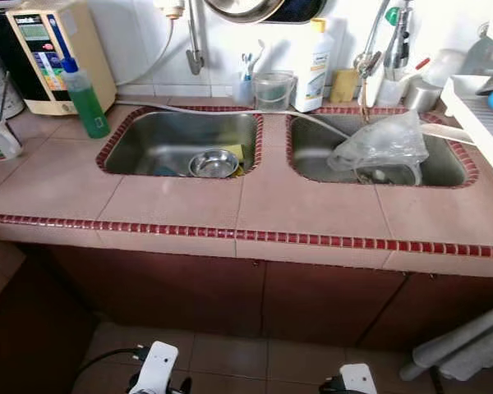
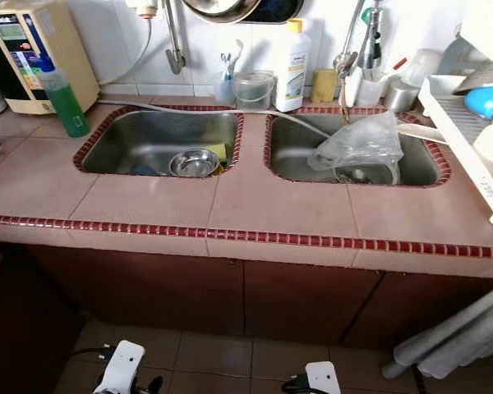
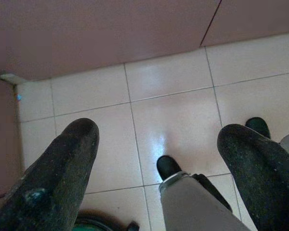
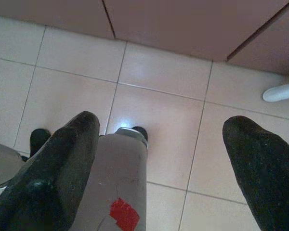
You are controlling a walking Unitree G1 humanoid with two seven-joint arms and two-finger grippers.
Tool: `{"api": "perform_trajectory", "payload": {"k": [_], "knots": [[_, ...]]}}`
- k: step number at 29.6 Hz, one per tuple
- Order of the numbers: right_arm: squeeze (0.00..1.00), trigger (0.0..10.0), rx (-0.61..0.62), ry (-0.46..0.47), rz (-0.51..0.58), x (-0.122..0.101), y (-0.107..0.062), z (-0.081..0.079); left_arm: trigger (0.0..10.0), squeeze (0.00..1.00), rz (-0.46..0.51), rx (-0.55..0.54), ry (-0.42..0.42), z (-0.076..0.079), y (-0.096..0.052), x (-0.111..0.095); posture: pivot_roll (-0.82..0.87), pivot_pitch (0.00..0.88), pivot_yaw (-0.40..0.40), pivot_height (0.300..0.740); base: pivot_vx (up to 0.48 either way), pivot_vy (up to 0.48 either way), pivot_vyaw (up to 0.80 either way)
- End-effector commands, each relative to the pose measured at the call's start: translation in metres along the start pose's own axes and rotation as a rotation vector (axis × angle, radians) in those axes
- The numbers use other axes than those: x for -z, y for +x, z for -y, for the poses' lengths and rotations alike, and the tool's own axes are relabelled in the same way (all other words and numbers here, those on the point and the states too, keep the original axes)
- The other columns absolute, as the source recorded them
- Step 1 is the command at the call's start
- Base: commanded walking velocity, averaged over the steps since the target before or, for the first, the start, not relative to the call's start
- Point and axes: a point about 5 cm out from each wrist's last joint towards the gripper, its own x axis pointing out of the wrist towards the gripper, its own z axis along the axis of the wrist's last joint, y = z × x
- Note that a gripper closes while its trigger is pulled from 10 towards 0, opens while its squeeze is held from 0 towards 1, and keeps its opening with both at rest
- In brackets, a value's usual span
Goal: Kitchen organization
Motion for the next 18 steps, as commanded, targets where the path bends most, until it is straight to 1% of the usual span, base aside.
{"api": "perform_trajectory", "payload": {"k": [1, 12, 15, 18], "knots": [[0.0, 10.0, 0.013, 0.008, -0.016, 0.0032, -0.001, 0.0033, 10.0, 0.0, -0.015, 0.008, -0.001, 0.0024, -0.0003, 0.003, -0.1, 0.0, 0.048, 0.74, 0.0, 0.0, 0.0], [0.0, 10.0, 0.013, 0.011, -0.027, 0.0051, -0.0012, 0.0025, 10.0, 0.0, -0.02, 0.006, -0.017, 0.0026, 0.0001, 0.0029, -0.1, 0.0, 0.053, 0.74, 0.0, 0.0, 0.0], [0.0, 10.0, 0.014, 0.012, -0.029, 0.0055, -0.0013, 0.0025, 10.0, 0.0, -0.02, 0.007, -0.013, 0.0027, 0.0, 0.003, -0.11, 0.0, 0.053, 0.74, 0.0, 0.0, 0.0], [0.0, 10.0, 0.015, 0.013, -0.032, 0.006, -0.0015, 0.0031, 10.0, 0.0, -0.021, 0.018, 0.01, 0.0041, -0.0001, 0.0035, -0.11, 0.0, 0.051, 0.74, 0.0, 0.0, 0.0]]}}
